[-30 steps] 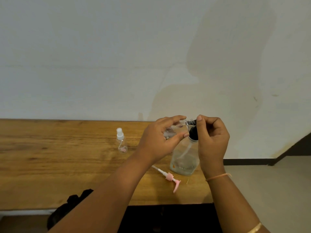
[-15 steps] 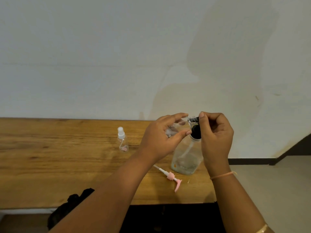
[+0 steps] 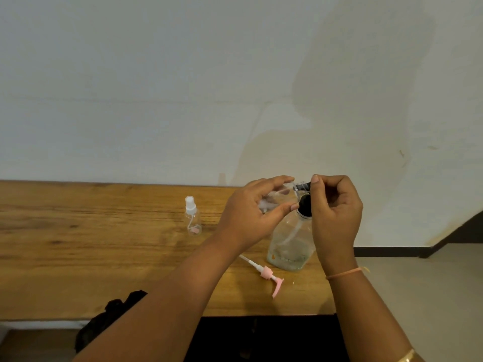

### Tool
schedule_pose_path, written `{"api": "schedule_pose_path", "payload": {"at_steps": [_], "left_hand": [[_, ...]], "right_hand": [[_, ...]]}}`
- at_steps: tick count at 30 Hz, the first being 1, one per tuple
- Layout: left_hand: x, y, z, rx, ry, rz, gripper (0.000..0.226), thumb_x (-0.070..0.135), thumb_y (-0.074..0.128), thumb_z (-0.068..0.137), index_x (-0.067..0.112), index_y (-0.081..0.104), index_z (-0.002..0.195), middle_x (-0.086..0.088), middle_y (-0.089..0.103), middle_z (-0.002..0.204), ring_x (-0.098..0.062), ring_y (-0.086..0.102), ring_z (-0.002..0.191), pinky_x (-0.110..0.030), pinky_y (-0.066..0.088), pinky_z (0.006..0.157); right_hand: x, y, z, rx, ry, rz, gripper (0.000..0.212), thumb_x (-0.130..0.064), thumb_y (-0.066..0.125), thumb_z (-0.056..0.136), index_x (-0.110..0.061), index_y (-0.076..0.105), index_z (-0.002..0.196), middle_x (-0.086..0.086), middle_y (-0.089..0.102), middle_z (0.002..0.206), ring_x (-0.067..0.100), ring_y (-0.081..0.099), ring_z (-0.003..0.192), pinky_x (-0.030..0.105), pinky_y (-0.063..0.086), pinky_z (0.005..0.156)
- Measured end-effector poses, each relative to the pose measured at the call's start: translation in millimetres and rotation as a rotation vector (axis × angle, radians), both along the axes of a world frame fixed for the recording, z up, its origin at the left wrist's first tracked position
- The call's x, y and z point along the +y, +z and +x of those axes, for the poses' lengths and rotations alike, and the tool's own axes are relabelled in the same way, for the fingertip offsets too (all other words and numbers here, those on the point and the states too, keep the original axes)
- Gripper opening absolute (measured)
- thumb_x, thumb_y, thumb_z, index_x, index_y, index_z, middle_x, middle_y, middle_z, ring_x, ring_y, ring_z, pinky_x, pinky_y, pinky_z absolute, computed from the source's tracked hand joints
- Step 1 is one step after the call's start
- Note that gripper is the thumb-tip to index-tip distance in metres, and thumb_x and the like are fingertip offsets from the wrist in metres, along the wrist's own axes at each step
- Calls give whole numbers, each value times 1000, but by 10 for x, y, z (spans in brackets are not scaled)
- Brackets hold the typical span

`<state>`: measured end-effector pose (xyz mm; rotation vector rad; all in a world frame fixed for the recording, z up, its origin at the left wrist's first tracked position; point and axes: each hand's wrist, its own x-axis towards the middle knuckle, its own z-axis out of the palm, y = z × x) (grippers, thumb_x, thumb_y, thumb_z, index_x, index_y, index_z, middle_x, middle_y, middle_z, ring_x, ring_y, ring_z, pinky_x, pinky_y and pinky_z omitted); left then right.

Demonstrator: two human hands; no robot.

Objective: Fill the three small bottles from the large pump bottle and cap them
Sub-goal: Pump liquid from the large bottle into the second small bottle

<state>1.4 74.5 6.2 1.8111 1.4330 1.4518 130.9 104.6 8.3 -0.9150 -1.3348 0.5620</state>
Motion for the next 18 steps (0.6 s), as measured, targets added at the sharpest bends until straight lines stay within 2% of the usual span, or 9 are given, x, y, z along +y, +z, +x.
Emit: {"api": "schedule_pose_path", "payload": {"at_steps": [4,8,12,15,18], "left_hand": [[16,-16,-3,-6,-10,-7,42,35,73,77,40,57,116,14,67,105,5,59,101,-9,46,84],[-5,-48,-8,-7,-18,-49,41,30,74,79,40,57,115,22,62,103,14,55,101,-3,42,83],[-27,-66,16,-39,-13,-29,41,31,74,79,43,56,114,17,65,105,1,62,96,-14,50,83],[-37,-48,34,-80,-8,-16,41,30,74,78,39,59,115,11,66,105,0,63,95,-9,48,79],[-32,-30,37,-84,-1,-13,42,29,74,78,37,59,117,12,66,104,0,64,93,-13,50,81]], "right_hand": [[-10,-29,0,49,23,-30,19,-10,56,92,-25,55,80,-8,58,78,7,58,76,18,50,69],[-31,-107,-34,44,-12,-8,10,-23,54,89,-29,53,81,-10,57,78,9,58,76,21,50,69],[-50,-84,-22,61,8,-38,14,-15,56,91,-26,55,82,-8,59,79,7,59,76,18,50,69],[-60,-21,-3,82,40,-47,16,-8,56,92,-20,57,82,-5,60,78,6,60,75,16,49,67],[-31,44,18,61,62,-77,14,-9,57,92,-19,58,82,-5,61,78,5,60,75,16,50,68]]}}
